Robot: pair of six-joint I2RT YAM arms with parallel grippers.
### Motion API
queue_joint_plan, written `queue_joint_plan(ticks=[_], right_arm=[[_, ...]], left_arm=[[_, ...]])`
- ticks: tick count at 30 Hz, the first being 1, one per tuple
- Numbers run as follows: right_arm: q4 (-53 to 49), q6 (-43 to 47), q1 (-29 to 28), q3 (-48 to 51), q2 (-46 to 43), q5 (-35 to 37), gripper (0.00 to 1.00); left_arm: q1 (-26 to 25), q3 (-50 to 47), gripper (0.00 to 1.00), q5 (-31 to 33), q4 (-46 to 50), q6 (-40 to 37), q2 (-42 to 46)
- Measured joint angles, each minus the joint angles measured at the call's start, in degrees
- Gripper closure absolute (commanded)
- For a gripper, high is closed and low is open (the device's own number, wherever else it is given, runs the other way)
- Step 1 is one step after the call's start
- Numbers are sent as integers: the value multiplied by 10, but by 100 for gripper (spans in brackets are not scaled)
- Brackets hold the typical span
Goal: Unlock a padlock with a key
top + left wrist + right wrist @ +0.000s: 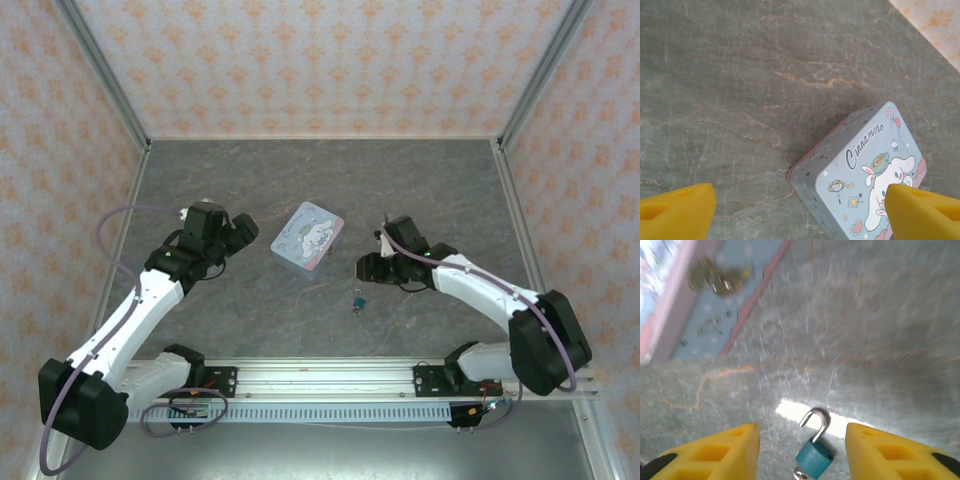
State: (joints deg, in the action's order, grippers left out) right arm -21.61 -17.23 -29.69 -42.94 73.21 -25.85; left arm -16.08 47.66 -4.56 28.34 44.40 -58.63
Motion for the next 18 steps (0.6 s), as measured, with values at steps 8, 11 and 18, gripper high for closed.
queue_joint_plan(ticks=[8, 11, 18], right_arm=[[-18, 38, 43, -4, -123, 140, 21], [-5, 49, 68, 9, -179, 197, 6], [75, 72, 143, 106, -264, 296, 1]], left_arm=[[0, 5, 9, 75, -1, -74, 59], [0, 1, 8, 131, -23, -111, 96], [1, -134, 5, 250, -181, -197, 158]])
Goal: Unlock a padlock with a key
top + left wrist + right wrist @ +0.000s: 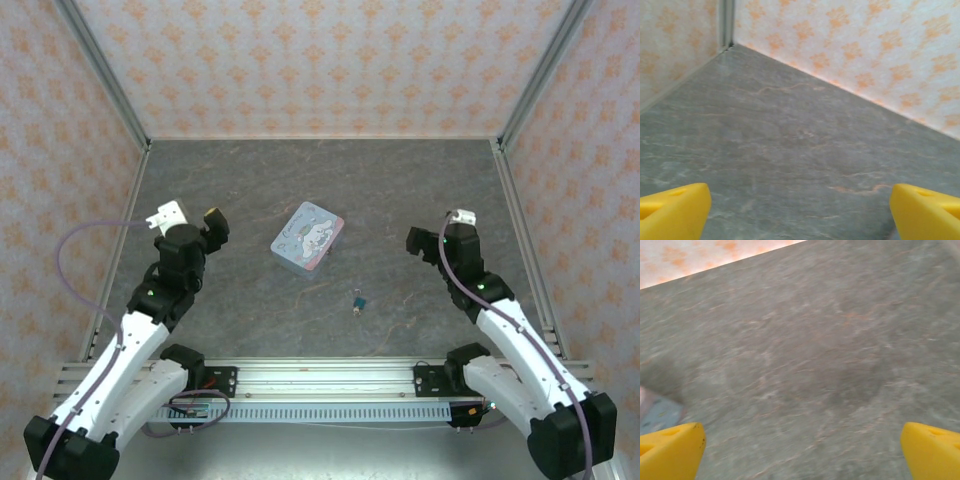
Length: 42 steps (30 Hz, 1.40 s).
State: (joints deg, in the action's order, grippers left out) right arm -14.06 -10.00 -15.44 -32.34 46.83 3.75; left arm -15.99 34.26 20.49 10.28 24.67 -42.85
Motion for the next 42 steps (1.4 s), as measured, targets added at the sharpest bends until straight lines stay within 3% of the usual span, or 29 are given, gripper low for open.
queue_joint_plan(ticks=[7, 13, 26, 36, 42], right_arm=[[156, 57, 59, 92, 35, 24, 1], [322, 81, 105, 119, 159, 7, 1], [584, 127, 154, 127, 379, -74, 1], [586, 127, 159, 94, 403, -94, 1], [585, 127, 159, 94, 403, -96, 1]], left_arm=[[0, -68, 2, 45, -94, -69, -64], [4, -73, 1, 55, -185, -122, -139], [34, -83, 1, 0, -355, -245, -283], [54, -135, 0, -43, -503, -292, -385], [118, -118, 0, -84, -527, -266, -430]])
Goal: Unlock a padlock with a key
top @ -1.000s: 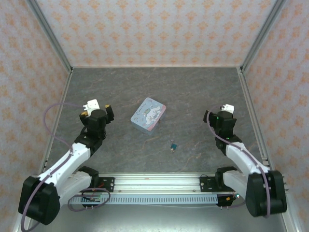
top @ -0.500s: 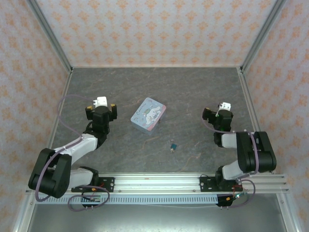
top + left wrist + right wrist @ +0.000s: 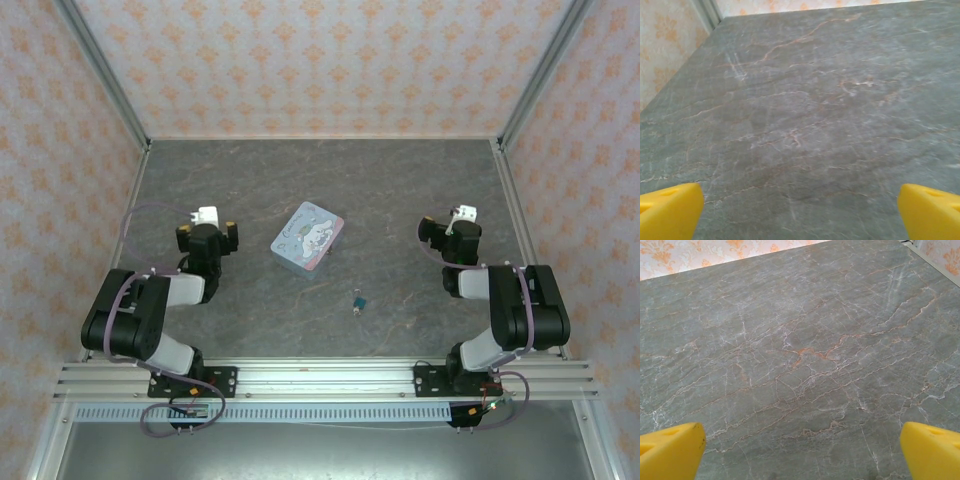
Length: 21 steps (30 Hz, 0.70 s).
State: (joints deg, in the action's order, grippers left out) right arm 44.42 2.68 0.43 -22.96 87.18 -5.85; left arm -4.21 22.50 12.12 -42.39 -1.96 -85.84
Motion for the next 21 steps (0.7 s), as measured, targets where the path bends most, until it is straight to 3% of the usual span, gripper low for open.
queue_joint_plan(ticks=[21], right_arm=[[0, 0, 0, 0, 0, 0, 1]], left_arm=[[9, 2, 0, -25, -1, 20, 0]])
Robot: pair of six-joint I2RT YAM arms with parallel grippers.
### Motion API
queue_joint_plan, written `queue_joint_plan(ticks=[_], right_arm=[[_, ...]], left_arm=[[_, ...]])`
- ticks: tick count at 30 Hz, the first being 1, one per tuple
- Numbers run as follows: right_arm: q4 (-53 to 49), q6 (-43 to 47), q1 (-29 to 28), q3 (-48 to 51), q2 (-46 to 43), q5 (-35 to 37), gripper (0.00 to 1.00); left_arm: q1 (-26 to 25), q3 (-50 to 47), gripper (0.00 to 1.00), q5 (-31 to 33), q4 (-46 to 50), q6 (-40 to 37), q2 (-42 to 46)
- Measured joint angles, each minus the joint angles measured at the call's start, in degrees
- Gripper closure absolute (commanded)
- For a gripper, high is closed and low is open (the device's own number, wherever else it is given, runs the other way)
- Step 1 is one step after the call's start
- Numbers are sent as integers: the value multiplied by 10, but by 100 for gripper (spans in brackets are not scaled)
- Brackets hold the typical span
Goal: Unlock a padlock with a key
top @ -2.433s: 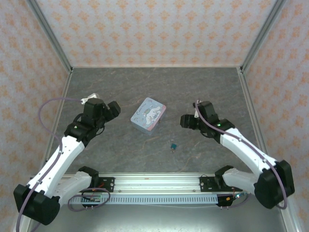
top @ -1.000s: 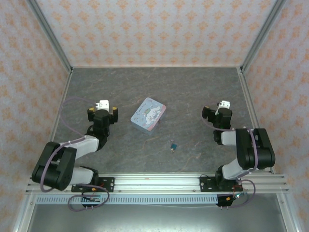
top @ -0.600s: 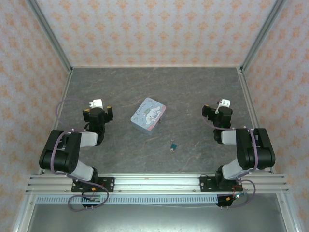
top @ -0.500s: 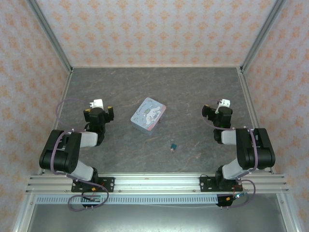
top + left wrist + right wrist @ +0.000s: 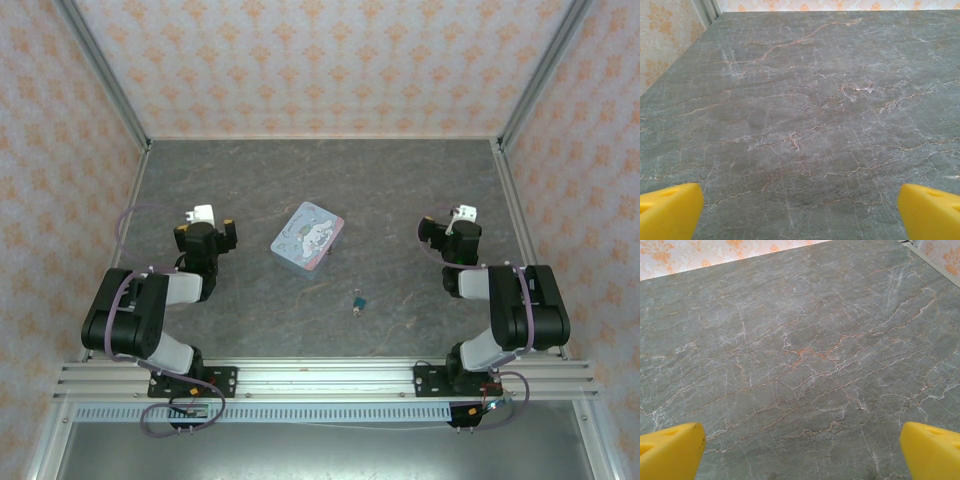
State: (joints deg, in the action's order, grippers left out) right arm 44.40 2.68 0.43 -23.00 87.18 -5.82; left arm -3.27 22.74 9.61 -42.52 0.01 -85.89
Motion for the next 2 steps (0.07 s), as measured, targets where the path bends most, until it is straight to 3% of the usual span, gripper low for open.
queue_joint_plan(ticks=[2], right_arm=[[0, 0, 0, 0, 0, 0, 1]], left_arm=[[0, 0, 0, 0, 0, 0, 0]])
